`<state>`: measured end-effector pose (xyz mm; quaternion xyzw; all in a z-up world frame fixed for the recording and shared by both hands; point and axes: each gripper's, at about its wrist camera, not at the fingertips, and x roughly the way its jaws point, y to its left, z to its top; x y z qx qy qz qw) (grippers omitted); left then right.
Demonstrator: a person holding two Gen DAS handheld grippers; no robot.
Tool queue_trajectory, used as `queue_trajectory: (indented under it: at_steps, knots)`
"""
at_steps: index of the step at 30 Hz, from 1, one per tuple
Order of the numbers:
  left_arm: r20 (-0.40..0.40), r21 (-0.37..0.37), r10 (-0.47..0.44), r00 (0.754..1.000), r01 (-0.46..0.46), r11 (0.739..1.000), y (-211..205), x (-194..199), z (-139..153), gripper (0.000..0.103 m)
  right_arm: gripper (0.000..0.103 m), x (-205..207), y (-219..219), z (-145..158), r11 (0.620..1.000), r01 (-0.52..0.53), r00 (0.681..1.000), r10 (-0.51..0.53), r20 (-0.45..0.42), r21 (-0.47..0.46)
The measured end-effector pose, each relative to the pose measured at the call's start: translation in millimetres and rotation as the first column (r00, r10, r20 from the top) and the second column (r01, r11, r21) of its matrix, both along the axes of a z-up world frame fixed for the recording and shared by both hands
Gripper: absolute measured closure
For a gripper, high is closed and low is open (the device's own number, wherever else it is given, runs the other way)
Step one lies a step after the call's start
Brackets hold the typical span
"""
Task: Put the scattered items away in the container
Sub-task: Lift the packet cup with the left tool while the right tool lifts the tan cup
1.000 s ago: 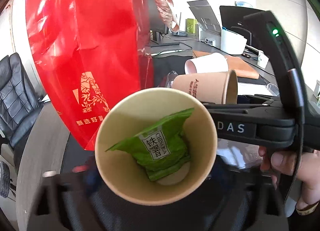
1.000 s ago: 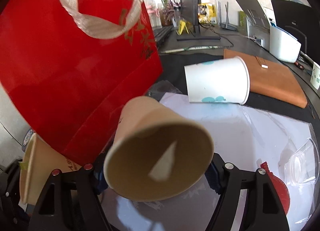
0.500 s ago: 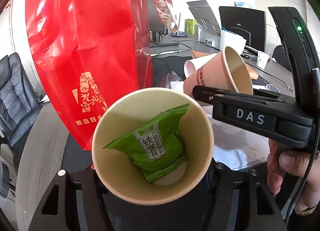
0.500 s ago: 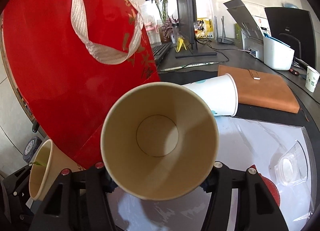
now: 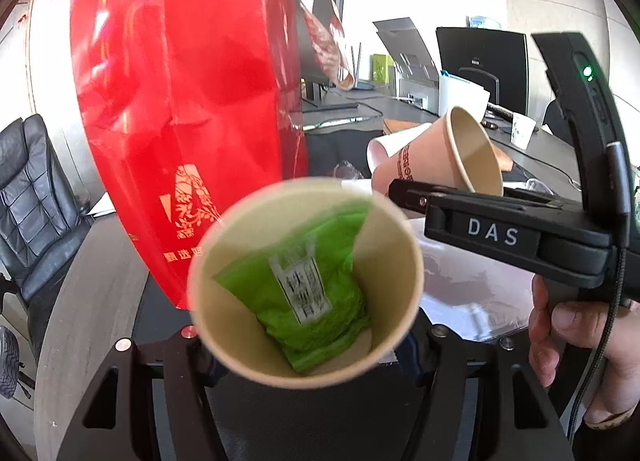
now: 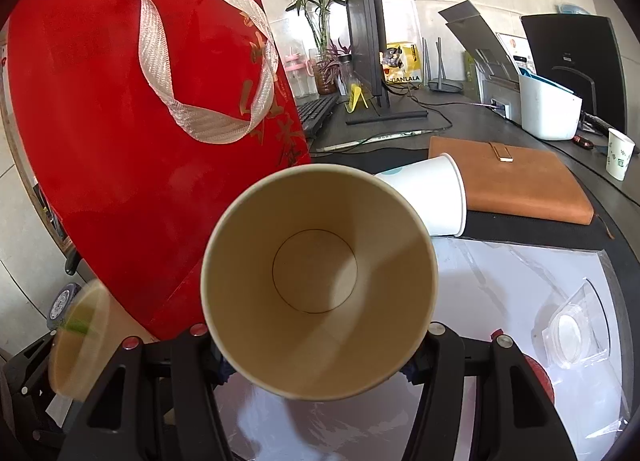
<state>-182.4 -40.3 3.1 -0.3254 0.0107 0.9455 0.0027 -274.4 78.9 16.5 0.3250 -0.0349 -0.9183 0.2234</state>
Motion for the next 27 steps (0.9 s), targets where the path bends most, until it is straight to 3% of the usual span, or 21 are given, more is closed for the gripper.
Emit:
queue_trajectory:
  at_steps: [11, 16, 27]
  knots:
    - [0.021, 0.035, -0.006, 1.0, 0.005, 0.999, -7, 0, -1, 0.035, 0.039, -5, 8, -3, 0.999, 0.014, 1.0, -0.013, 0.027, -0.044]
    - [0.051, 0.123, -0.006, 0.999, 0.0, 0.992, -14, 9, 4, 0.035, 0.039, -7, 9, -4, 0.999, 0.016, 0.999, -0.014, 0.033, -0.052]
    - [0.027, 0.11, -0.071, 0.997, 0.068, 0.992, -10, 51, 38, 0.035, 0.039, -3, 4, -1, 0.999, 0.014, 1.0, -0.013, 0.005, -0.046]
